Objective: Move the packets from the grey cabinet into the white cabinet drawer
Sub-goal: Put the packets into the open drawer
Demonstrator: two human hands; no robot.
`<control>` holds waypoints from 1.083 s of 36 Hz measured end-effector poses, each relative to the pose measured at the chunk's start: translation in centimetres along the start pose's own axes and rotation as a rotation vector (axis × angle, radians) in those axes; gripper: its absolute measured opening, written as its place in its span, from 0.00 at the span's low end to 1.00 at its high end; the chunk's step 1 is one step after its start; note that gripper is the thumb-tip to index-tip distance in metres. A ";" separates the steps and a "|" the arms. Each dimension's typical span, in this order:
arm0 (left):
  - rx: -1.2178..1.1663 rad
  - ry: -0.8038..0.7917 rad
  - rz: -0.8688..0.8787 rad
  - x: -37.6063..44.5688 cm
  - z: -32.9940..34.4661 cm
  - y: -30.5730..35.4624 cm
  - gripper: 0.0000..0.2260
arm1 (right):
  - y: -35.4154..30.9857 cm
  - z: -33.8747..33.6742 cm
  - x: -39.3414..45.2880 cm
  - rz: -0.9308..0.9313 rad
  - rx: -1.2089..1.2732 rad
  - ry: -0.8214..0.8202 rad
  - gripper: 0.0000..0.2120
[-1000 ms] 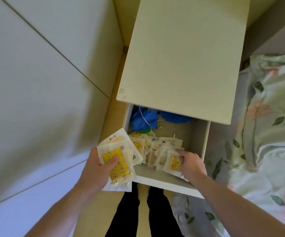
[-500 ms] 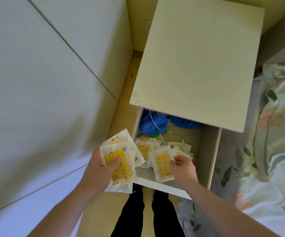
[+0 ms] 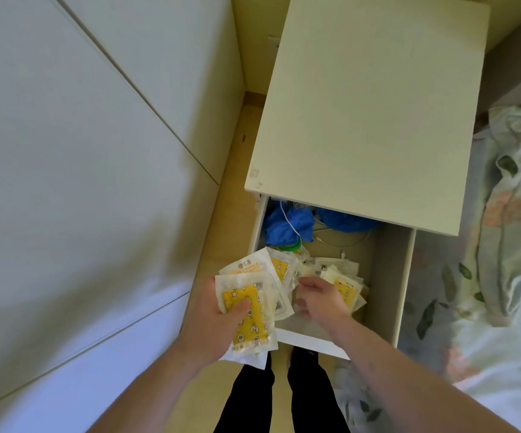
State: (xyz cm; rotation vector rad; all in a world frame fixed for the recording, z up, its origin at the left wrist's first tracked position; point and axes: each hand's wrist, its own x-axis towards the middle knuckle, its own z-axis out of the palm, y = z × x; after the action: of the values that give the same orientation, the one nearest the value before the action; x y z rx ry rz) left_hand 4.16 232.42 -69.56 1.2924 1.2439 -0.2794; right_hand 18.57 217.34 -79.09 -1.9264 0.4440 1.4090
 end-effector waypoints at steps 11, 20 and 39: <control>0.152 -0.272 -0.050 -0.2 4.3 1.0 0.15 | -0.3 -5.2 -7.0 -0.053 0.101 -0.321 0.08; -0.019 -0.152 -0.104 2.2 7.6 1.7 0.28 | 0.4 -7.1 -4.9 -0.010 0.229 -0.013 0.04; 0.050 0.035 -0.088 6.2 8.3 1.2 0.22 | 3.9 -9.2 0.6 0.096 -0.260 0.237 0.31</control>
State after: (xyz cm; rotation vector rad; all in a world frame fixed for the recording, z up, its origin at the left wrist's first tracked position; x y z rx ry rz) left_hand 11.85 228.81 -75.62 1.2924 1.3330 -0.3538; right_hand 22.61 208.22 -79.49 -2.3250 0.4884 1.3569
